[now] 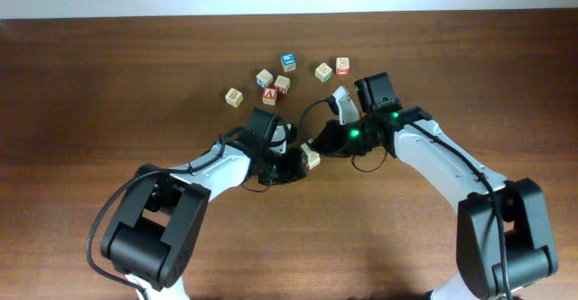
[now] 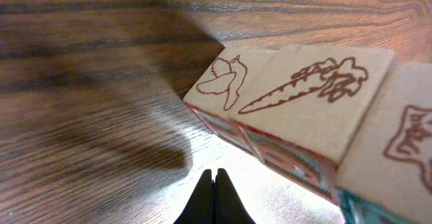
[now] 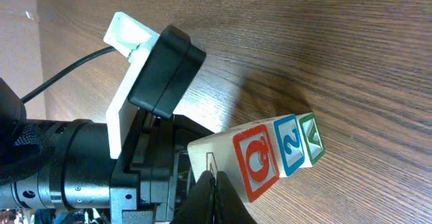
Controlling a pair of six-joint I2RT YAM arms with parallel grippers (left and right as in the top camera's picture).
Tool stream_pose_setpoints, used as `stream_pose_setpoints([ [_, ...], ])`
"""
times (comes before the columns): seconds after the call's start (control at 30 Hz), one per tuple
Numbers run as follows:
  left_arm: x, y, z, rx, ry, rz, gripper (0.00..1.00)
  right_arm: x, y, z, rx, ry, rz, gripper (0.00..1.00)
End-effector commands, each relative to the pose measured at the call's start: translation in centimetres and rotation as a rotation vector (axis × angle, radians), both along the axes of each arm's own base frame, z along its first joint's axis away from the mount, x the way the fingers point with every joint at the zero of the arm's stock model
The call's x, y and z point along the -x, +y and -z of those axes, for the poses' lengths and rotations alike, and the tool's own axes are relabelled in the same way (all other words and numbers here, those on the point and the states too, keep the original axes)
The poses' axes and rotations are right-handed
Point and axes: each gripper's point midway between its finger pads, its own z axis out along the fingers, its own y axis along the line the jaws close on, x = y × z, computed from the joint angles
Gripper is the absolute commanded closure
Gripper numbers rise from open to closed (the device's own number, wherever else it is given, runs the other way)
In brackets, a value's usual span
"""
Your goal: Rotate 3 blocks
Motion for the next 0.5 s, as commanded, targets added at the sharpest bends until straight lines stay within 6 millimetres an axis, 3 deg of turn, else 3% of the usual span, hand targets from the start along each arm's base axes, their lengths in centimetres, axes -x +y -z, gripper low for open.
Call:
stream_pose_setpoints([
  [0.0,-1.4,0.4,-3.1,0.028,-0.091,0.008,1.00,-0.6,-2.4,2.5,0.118,0.016,0.067,0.96],
  [0.13,-2.8,5.4,-5.8,-0.116,-0.188,-0.078,1.00,-0.9,-1.6,1.4,0.076,0.002,0.050,0.96],
  [0.23,-3.3,8.3,-6.6,-0.230,-0.234,-0.138,1.00,-0.8,-1.6,-0.6,0.061,-0.025,0.048,0.95],
  [0.37,-3.4,8.6,-6.5,-0.253,-0.240,-0.140,1.00,-0.7,-1.6,-2.3,0.049,-0.060,0.049,0.95],
  [0.47,-3.5,8.8,-6.4,-0.261,-0.242,-0.143,1.00,-0.6,-1.5,-2.4,0.042,-0.059,0.046,0.95],
])
